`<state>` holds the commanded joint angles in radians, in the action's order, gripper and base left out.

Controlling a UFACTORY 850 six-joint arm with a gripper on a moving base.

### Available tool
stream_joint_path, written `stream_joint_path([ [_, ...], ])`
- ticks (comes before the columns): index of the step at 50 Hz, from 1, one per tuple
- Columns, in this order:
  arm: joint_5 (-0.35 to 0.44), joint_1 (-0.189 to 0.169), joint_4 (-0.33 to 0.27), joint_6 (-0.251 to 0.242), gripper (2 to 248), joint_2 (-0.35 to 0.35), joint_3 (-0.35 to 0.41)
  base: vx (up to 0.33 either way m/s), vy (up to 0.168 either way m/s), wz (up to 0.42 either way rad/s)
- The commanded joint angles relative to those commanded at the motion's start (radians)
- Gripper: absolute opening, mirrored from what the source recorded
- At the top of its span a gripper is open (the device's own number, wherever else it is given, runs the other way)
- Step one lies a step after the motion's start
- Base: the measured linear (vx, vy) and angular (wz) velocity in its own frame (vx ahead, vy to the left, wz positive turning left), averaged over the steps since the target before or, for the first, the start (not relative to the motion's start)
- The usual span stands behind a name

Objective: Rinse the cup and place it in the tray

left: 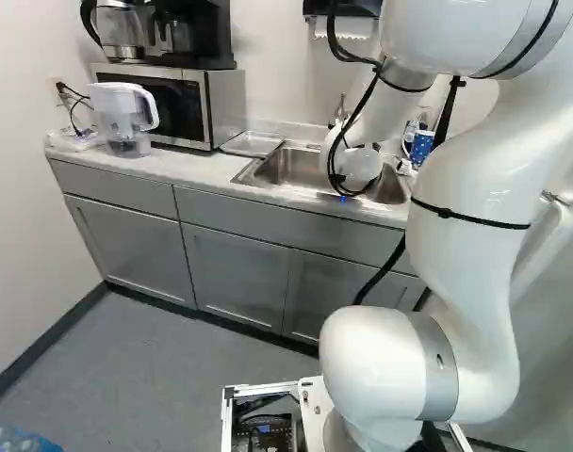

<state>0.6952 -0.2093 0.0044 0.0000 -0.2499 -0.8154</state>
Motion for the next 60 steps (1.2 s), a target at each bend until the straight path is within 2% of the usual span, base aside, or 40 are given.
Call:
stream_joint_path([
  [34, 0.000, 0.003, 0.000, 0.000, 126, 0.001, 0.001, 0.000, 0.000, 0.000],
  [60, 0.000, 0.069, 0.000, 0.000, 126, 0.021, 0.024, 0.000, 0.000, 0.000],
])
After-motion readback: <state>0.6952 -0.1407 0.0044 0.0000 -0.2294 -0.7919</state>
